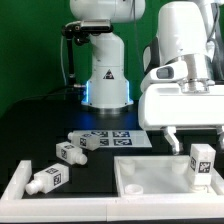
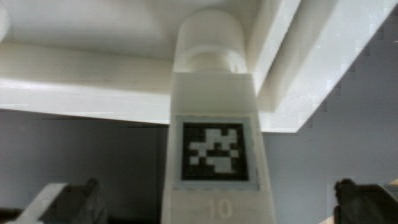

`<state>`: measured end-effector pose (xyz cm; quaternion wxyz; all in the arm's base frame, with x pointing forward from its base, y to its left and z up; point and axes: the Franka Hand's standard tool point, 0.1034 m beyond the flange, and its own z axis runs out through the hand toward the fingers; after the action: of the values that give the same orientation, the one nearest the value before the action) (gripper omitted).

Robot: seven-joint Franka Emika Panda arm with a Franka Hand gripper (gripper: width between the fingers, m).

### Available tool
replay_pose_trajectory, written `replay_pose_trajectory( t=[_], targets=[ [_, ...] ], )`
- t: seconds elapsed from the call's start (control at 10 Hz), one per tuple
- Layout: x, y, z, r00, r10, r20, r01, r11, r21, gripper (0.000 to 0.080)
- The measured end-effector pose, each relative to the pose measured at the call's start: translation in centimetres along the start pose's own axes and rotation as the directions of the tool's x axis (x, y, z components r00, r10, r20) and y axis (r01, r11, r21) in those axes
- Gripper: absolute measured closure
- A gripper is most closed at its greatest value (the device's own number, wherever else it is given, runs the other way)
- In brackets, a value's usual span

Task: Assemble one leg

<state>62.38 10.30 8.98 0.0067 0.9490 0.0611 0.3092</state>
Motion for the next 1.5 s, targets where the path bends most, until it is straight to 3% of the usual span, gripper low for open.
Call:
replay_pose_trajectory(
  t=[0.2,0.3,0.5,0.8,1.2,1.3,1.4,1.5],
  targets=[
    [-0.1,0.6,0.1,0.997,0.011,0.078,-0.011,1.000,0.002,0.0150],
    [0.9,1.1,-0.1,0.997,0.022,0.080,-0.023,1.000,0.000,0.0150],
    [0.8,0.3,0.8,0.965,0.050,0.257,-0.057,0.998,0.019,0.0150],
    [0.9,-0.4,1.0,0.893,0.070,0.445,-0.092,0.995,0.028,0.0150],
    [1.4,0.1,1.5,0.885,0.083,0.459,-0.103,0.995,0.019,0.0150],
    [1.4,0.1,1.5,0.884,0.083,0.459,-0.103,0.995,0.019,0.0190],
    [1.4,0.1,1.5,0.884,0.083,0.459,-0.103,0.994,0.019,0.0327],
    [1.4,0.1,1.5,0.884,0.083,0.459,-0.103,0.994,0.019,0.0327]
  ],
)
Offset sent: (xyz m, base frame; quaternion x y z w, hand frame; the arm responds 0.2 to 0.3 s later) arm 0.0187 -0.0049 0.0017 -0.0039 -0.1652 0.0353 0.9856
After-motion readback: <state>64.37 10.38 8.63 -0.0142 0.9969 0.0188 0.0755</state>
